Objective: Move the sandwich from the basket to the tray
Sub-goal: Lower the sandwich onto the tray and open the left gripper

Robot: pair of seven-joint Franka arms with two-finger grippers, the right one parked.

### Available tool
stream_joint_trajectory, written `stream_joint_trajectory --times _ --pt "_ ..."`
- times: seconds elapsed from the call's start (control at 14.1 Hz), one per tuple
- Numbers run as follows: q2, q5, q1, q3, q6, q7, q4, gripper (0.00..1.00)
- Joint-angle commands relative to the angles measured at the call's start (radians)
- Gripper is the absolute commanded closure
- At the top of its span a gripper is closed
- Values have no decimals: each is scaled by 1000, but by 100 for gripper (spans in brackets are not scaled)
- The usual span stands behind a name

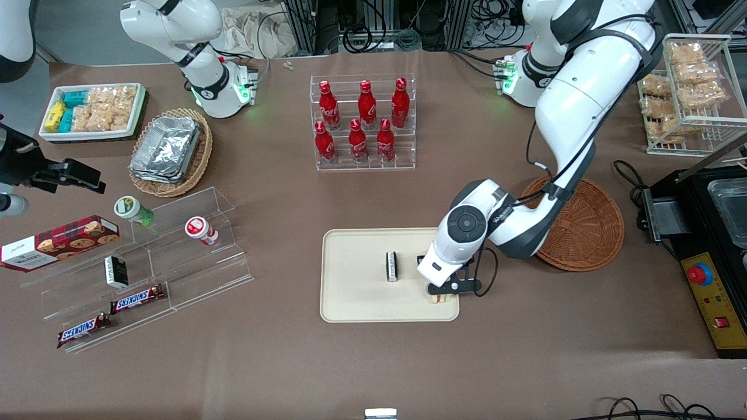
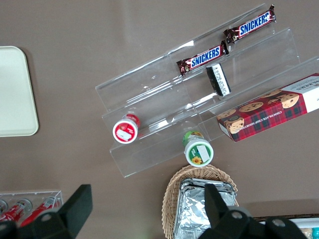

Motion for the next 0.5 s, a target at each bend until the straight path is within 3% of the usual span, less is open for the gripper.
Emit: stream_joint_trajectory --times 0.0,0.14,0.28,0.42 --pt "-68 6 3 2 -9 -21 8 0" --pt "-128 -21 3 -8 -12 -23 8 0" --pt "-205 -99 8 -5 -20 -17 11 0" --pt "-265 -130 49 -5 -111 -10 13 0"
